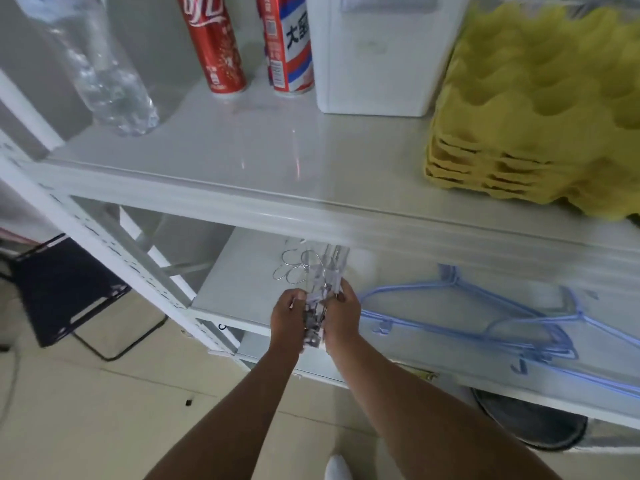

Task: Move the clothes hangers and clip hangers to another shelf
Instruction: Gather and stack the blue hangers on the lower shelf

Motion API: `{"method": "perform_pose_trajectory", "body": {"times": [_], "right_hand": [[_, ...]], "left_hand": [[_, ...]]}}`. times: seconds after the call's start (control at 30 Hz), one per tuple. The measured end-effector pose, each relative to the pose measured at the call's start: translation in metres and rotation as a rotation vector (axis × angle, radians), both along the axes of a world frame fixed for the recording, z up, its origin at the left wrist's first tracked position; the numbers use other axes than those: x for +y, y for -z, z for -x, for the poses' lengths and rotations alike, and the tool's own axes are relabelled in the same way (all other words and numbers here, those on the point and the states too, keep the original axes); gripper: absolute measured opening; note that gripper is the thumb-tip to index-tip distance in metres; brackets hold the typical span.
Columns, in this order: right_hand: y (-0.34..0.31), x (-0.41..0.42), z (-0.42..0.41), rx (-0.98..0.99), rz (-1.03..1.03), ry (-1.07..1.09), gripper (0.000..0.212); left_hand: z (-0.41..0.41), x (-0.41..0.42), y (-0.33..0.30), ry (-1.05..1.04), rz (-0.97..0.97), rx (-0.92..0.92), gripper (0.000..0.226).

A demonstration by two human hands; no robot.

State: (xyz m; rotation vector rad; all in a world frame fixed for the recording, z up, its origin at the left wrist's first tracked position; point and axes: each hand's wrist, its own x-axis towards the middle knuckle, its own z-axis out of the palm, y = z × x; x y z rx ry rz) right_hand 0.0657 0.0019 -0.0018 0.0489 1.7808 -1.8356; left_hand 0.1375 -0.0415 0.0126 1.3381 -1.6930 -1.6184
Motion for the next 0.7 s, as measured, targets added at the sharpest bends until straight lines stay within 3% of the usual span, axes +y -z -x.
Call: {"method": "perform_pose_trajectory", "body": {"times": [0.17,0.4,0.6,0.7], "right_hand": [[0.004,-0.029,-0.021,-0.066,0.000,-0.084,0.039],[0.013,-0.057,-0.015,-0.179,-0.163,-0.286,0.033],[0.035,-0.087,-0.007,-0.181,-0.313,-0.353,0.031],[0.035,-0.097,-0.007,-0.159,-0.383,-0.432,0.029]], "left_hand": [[-0.025,-0.035,0.013,-0.012,-0.029,-0.028,0.019],[-0.034,-0.065,0.039,-0.095,-0.139,0.014,0.019],[-0.029,-0.092,0.036,-0.091,-0.277,0.077,0.016],[-0.029,-0.101,0.040,-0.098,-0.250,0.064,0.015]]}}
